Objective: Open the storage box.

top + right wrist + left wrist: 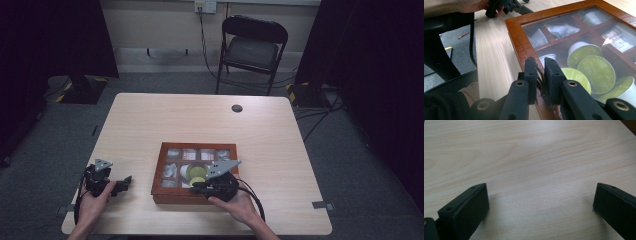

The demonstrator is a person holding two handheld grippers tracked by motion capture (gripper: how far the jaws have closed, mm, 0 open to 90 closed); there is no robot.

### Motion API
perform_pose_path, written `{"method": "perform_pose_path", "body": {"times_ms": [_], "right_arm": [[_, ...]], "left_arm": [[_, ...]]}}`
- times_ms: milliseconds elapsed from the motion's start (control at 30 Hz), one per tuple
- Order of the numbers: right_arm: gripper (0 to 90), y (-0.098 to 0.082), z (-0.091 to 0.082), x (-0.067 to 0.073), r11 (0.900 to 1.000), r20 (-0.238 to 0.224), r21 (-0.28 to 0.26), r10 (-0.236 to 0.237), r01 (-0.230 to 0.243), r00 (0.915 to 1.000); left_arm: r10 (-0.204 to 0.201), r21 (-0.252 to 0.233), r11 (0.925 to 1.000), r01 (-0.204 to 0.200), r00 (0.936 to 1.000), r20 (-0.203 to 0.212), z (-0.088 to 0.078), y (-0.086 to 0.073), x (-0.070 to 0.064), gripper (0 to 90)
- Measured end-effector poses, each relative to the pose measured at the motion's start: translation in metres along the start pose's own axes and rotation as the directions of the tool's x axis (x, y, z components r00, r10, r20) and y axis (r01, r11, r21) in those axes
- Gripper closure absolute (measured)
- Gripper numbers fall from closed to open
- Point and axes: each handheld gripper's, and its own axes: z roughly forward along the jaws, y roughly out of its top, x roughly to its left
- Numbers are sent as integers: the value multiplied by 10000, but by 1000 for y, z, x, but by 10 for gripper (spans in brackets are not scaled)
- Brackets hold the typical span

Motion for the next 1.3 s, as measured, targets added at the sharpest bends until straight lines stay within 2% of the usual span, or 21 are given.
{"method": "perform_pose_path", "body": {"times_ms": [1300], "right_arm": [[809, 20, -16, -4, 9983, -4, -588, -39, 39, 10000]], "left_arm": [[3, 4, 10000, -3, 10000, 1, 0, 0, 0, 0]]}}
